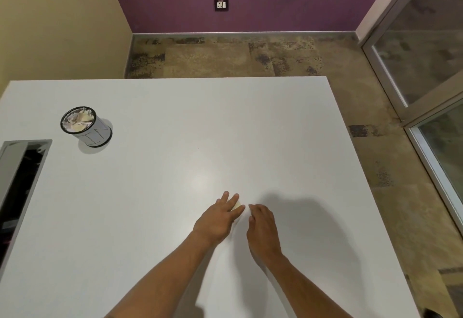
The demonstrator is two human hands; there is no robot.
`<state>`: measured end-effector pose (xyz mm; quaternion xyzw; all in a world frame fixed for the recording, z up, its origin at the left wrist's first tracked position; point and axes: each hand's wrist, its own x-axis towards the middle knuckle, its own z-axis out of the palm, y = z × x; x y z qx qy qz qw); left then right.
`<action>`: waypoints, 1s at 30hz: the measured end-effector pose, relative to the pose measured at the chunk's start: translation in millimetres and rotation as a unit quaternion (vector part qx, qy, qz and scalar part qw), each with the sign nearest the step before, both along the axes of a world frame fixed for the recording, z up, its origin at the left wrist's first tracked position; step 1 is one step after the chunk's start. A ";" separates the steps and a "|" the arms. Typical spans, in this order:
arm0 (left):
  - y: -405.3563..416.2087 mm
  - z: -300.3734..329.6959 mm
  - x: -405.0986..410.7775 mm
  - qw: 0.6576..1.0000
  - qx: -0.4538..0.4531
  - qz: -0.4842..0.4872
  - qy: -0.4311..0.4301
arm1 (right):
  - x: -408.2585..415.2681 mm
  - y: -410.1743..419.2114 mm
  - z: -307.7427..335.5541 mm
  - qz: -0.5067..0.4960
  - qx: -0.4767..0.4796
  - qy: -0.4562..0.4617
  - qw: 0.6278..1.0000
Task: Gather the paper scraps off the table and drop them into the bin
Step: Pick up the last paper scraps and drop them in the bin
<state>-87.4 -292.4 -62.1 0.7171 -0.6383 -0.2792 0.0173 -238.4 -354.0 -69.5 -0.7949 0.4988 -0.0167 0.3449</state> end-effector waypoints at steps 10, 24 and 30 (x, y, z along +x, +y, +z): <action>5.1 13.2 -15.4 0.998 -0.021 0.050 -0.033 | -10.5 5.5 15.2 -0.116 0.127 -0.072 0.982; 29.3 28.3 -36.2 0.905 -0.103 0.368 0.187 | -4.5 27.3 40.1 -0.315 0.472 -0.296 0.768; 47.3 48.5 -58.7 0.898 -0.162 0.337 0.234 | 2.6 43.7 46.5 -0.331 0.556 -0.349 0.678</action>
